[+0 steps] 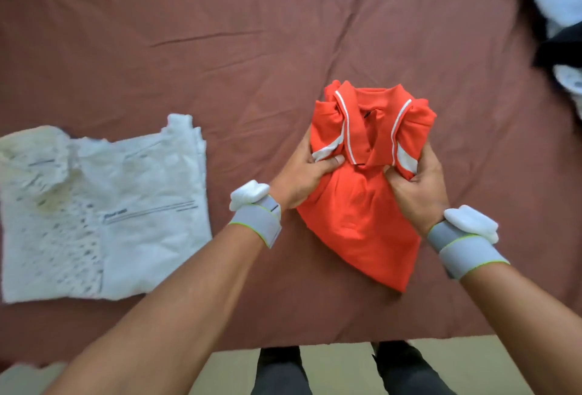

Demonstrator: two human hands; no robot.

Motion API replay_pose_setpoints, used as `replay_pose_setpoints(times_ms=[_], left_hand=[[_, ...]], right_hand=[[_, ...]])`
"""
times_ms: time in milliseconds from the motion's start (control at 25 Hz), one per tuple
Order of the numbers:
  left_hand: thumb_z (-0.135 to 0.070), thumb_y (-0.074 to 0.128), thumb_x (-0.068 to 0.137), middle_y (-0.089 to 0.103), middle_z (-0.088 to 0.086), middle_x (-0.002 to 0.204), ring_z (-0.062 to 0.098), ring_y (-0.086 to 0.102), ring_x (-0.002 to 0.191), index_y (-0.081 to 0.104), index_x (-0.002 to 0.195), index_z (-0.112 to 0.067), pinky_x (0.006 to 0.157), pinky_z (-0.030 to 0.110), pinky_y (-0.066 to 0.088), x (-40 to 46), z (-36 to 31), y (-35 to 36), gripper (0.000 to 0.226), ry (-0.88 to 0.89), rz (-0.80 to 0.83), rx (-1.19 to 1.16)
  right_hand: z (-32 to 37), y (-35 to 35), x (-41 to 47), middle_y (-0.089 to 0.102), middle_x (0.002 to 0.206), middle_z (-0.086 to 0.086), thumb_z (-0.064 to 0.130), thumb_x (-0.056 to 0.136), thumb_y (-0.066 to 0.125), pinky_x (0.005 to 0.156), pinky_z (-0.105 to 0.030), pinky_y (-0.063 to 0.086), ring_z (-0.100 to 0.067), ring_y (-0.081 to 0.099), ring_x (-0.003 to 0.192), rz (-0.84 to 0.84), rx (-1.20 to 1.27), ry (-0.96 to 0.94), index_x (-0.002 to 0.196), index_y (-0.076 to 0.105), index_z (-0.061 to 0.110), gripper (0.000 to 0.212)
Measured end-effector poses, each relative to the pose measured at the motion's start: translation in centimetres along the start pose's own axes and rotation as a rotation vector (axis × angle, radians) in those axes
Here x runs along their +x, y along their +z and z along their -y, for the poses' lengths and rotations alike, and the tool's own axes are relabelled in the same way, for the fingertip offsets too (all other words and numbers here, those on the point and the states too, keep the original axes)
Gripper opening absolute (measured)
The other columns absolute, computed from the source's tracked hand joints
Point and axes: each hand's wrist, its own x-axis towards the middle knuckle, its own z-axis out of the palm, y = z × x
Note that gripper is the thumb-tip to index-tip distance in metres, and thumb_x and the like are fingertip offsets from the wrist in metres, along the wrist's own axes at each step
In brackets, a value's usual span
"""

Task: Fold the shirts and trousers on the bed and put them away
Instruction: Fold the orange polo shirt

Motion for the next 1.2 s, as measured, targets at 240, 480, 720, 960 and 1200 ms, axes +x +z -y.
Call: replay_pose_setpoints(times_ms=[240,480,720,960,1200], left_hand=[[0.016,0.057,0.087,0.061,-0.006,0.122,-0.005,0.063,0.101,0.039,0.136,-0.020,0.088,0.020,0.051,-8.6,-0.7,-9.3,0.064,0.056,-0.218,-0.078],[0.008,0.059,0.091,0.054,0.000,0.139,0.014,0.055,0.125,0.034,0.146,-0.024,0.100,0.028,0.050,-17.4,-0.6,-17.4,0.069,0.044,-0.362,-0.155],[0.012,0.063,0.086,0.058,0.002,0.132,0.010,0.059,0.112,0.038,0.146,-0.012,0.089,0.020,0.054,-19.3,-2.3,-29.6,0.069,0.022,-0.456,-0.152],[-0.062,0.084,0.059,0.060,-0.005,0.135,0.010,0.059,0.121,0.044,0.143,-0.023,0.108,0.041,0.045,-13.1,4.3,-41.9,0.101,-0.109,-0.364,0.220],[-0.053,0.079,0.075,0.056,-0.009,0.136,0.009,0.058,0.119,0.040,0.143,-0.024,0.104,0.032,0.045,-15.1,5.8,-43.1,0.084,-0.151,-0.274,0.378]], right_hand=[[4.8,8.7,-3.0,0.066,0.101,0.025,0.004,0.077,0.057,0.092,-0.035,0.050,-0.010,0.064,0.097,0.241,-0.042,-0.083,0.115,0.053,0.051,0.061],[9.2,17.4,-6.7,0.067,0.104,0.016,-0.008,0.078,0.056,0.094,-0.046,0.050,-0.012,0.063,0.097,0.506,-0.028,-0.110,0.122,0.057,0.035,0.062],[13.6,27.7,-7.6,0.069,0.104,0.005,-0.025,0.075,0.055,0.093,-0.039,0.054,-0.013,0.065,0.097,0.549,0.216,0.076,0.114,0.056,0.023,0.063],[5.8,36.0,-4.1,0.067,0.118,-0.008,0.028,0.059,0.083,0.093,-0.051,0.053,-0.023,0.066,0.106,0.326,0.160,0.347,0.129,0.050,0.018,0.078],[4.5,33.9,-6.9,0.059,0.131,-0.006,0.008,0.072,0.081,0.102,-0.048,0.047,-0.019,0.060,0.117,0.382,0.061,0.379,0.138,0.040,0.015,0.078]])
